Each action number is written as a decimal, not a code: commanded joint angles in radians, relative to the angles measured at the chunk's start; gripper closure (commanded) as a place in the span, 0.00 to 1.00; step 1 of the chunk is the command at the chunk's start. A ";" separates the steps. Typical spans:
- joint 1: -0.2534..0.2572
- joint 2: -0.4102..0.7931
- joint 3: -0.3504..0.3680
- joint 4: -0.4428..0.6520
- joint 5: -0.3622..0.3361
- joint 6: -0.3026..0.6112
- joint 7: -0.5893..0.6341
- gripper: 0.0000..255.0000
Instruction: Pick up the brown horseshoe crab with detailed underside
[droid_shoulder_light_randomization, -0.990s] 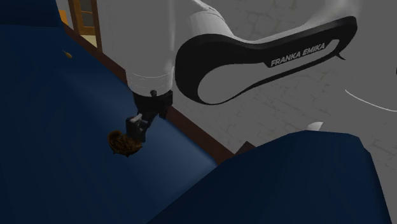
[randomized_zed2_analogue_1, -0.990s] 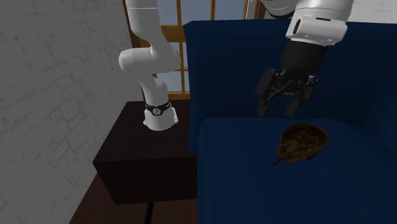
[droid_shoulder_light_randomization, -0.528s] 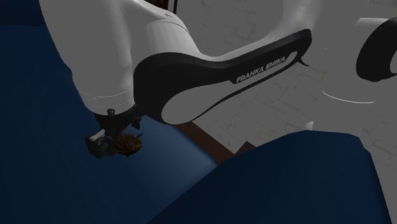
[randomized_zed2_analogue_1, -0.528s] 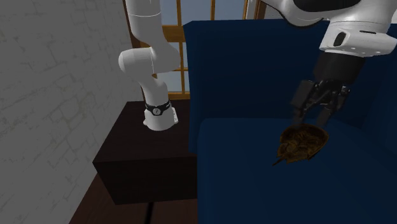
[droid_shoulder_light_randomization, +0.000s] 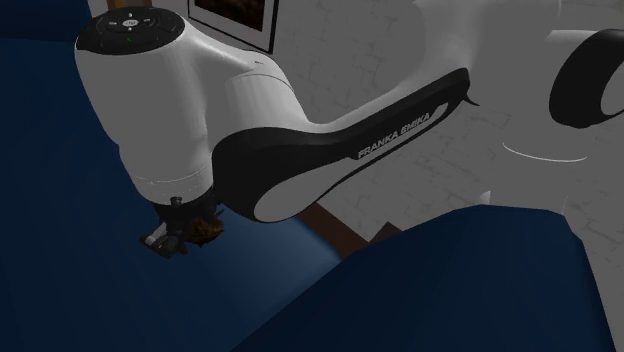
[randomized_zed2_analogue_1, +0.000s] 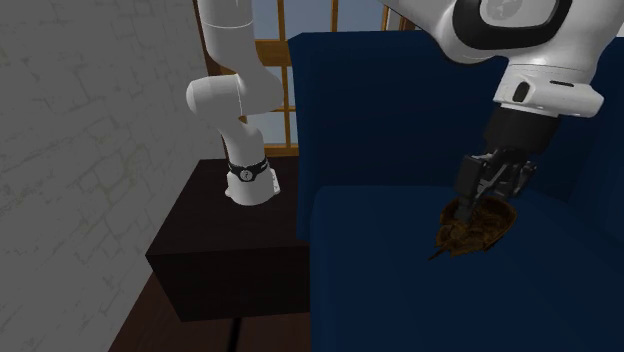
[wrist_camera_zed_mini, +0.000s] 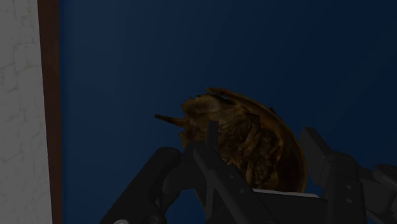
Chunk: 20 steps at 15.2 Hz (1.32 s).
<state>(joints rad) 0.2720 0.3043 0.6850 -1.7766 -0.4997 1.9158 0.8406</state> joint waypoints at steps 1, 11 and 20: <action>-0.001 0.000 0.000 -0.003 -0.001 0.003 0.000 1.00; -0.002 -0.008 0.003 0.012 0.008 -0.017 -0.010 1.00; -0.003 -0.041 0.014 0.094 0.042 -0.115 -0.054 1.00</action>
<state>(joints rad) 0.2682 0.2640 0.6987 -1.6949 -0.4593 1.8124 0.7913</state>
